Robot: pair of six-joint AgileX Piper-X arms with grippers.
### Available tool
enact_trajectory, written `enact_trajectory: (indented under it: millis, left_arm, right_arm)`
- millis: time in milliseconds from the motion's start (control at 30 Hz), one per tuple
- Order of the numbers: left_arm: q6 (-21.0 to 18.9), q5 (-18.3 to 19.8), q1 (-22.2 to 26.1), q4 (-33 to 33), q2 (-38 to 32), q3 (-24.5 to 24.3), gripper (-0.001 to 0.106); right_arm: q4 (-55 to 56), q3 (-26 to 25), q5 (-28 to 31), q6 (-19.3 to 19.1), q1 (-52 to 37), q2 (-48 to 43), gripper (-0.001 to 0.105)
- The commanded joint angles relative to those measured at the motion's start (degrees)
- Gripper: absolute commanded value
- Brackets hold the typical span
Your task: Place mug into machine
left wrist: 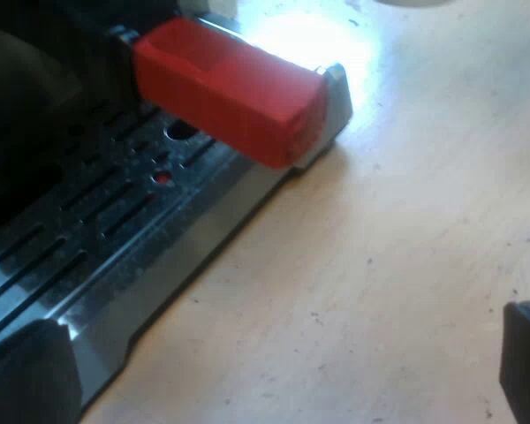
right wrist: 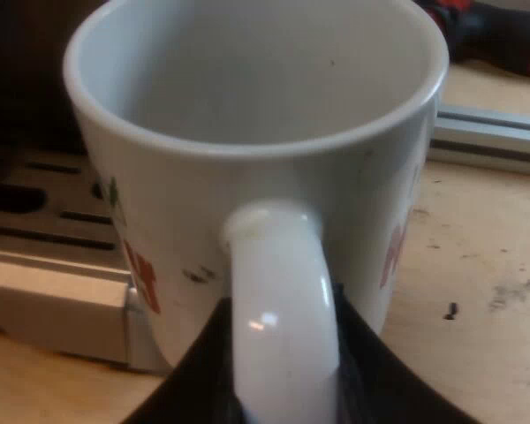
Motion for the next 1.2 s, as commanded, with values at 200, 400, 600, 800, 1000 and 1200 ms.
enact_trajectory:
  millis: [200,400,600,800,1000,1200]
  left_arm:
    - [-0.55,-1.66,-0.25,-2.50,-0.16,0.49,0.105]
    - [-0.55,-3.90,-0.25,-4.34,-0.16,1.21,0.105]
    - [-0.55,-5.10,-0.25,-4.90,-0.16,1.37,0.101]
    - [-0.55,-6.47,-0.25,-5.27,-0.16,1.37,0.092]
    - [-0.55,-6.46,-0.25,-5.27,-0.16,1.37,0.081]
    - [-0.55,-6.46,-0.25,-5.27,-0.16,1.37,0.081]
  right_arm:
    - [1.01,-0.73,-0.62,4.09,10.68,-3.30,0.000]
    - [0.00,-0.73,-0.20,4.11,18.84,-0.07,0.000]
    - [-12.58,-0.73,-0.20,4.11,20.01,8.66,0.000]
    - [-24.66,-0.73,-0.63,4.11,20.01,19.48,0.000]
    - [-31.57,-1.03,-0.62,3.94,20.01,25.23,0.000]
    - [-34.59,-5.82,-0.62,1.20,20.01,34.85,0.000]
